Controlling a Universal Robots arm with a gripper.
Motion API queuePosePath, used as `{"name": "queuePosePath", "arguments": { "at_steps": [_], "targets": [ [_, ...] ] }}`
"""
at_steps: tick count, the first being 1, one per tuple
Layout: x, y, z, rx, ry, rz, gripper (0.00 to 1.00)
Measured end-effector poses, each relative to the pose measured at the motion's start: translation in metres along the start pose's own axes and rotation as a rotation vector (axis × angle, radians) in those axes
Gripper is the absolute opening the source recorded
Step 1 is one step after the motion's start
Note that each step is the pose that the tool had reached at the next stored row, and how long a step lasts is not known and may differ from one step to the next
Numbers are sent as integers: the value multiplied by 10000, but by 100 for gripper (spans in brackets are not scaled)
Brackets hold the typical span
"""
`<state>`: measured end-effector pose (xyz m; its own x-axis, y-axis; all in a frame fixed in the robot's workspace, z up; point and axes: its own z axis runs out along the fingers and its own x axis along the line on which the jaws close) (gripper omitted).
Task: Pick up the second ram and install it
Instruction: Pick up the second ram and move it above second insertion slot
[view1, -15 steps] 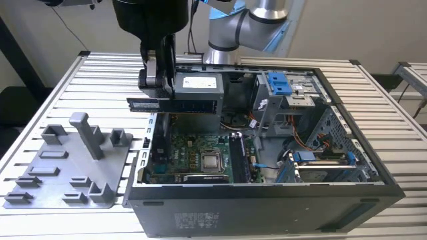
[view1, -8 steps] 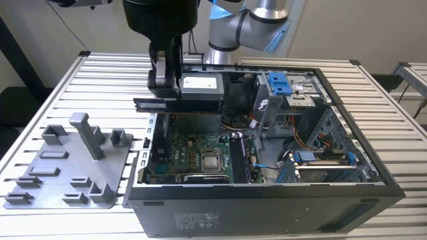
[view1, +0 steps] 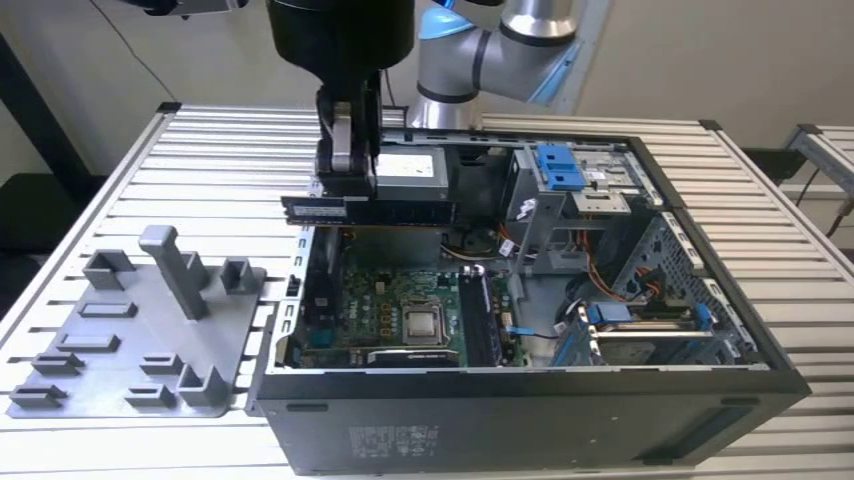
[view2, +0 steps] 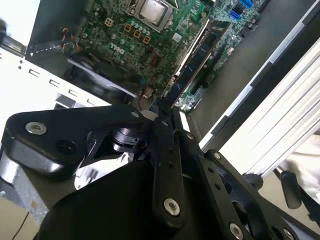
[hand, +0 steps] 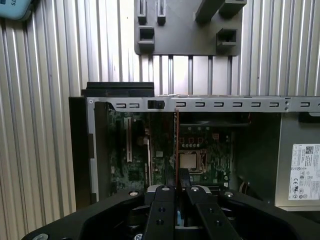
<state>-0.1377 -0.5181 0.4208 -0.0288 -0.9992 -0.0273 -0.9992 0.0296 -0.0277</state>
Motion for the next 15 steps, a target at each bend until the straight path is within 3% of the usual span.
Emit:
{"name": "queuePosePath", "arguments": {
  "at_steps": [15],
  "targets": [
    [-5,-185,5,0,0,0,14]
  ]
}}
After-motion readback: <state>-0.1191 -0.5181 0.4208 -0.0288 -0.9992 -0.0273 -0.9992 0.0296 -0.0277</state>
